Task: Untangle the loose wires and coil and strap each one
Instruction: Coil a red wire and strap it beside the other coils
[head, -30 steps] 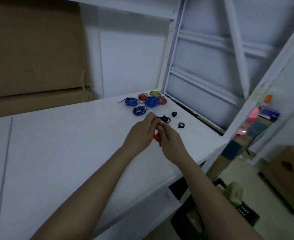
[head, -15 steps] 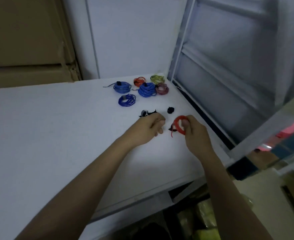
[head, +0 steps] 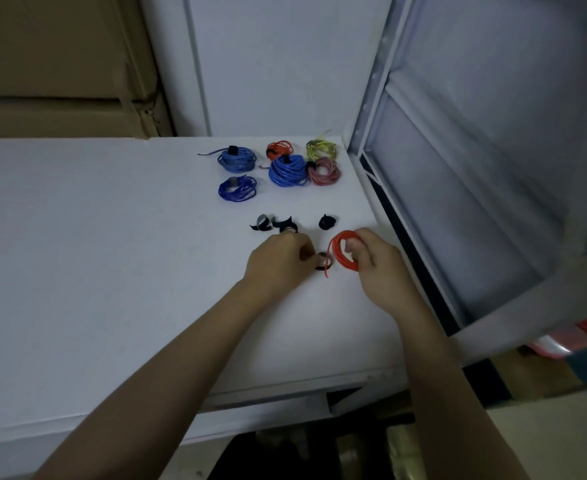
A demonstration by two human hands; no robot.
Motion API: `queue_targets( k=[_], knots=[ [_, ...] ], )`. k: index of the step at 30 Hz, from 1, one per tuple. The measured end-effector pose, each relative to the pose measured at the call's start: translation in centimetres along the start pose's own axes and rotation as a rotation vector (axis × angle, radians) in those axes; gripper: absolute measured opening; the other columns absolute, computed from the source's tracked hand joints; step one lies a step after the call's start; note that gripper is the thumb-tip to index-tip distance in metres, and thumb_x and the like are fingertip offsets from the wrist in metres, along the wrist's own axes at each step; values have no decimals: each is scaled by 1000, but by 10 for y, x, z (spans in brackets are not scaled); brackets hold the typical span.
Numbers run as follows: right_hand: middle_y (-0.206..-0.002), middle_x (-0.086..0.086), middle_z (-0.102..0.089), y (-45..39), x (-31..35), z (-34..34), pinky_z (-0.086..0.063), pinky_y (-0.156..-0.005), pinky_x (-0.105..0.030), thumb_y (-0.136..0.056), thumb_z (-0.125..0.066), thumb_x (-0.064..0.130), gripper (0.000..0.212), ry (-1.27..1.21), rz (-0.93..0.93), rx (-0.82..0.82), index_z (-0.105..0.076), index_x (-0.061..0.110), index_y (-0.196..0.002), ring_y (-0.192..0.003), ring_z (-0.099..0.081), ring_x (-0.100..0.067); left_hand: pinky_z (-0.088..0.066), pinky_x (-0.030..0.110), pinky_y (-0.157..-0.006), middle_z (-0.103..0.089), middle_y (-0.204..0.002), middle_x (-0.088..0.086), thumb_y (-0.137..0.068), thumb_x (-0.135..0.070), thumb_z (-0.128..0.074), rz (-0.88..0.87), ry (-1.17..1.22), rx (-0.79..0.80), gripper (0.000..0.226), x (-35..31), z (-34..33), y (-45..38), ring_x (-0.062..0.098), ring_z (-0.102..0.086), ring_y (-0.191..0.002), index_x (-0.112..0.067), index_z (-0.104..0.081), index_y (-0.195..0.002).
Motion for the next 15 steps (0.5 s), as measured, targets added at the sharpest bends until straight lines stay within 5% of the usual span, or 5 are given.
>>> queue_targets(
  k=[8,13,15],
  knots=[
    [-72,23,-58,-6,25,-10,-38,-68,-5,-99,-45,13,22,-181,134,90,-64,23,-100,-71,-55,9,-38,26,-56,-52,-66,-15,-89,-32,-62,-73,129,-172,11,-1,25,4,11,-51,-69,-22,-63,-88],
    [-92,10,-65,-8,33,-24,-46,-80,-18,-99,-46,15,20,-74,176,102,-66,18,-103,-87,-59,-2,-44,35,-93,-66,-108,3,-88,-17,-66,-200,112,-208,9,4,41,5,19,-57,-106,-9,-71,-89],
    [-99,6,-67,-12,33,-25,-47,-83,-21,-99,-47,17,22,-27,190,106,-66,17,-108,-92,-60,-8,-45,30,-94,-67,-112,3,-88,-14,-66,-161,276,-166,9,10,46,3,14,-60,-107,-8,-68,-82]
  ],
)
Point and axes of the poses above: each hand's wrist, its own y-axis away from the middle knuckle, its own z-axis out of the back of the hand, x = y × z, the point moved 6 cm from there along -y, towards the middle knuckle
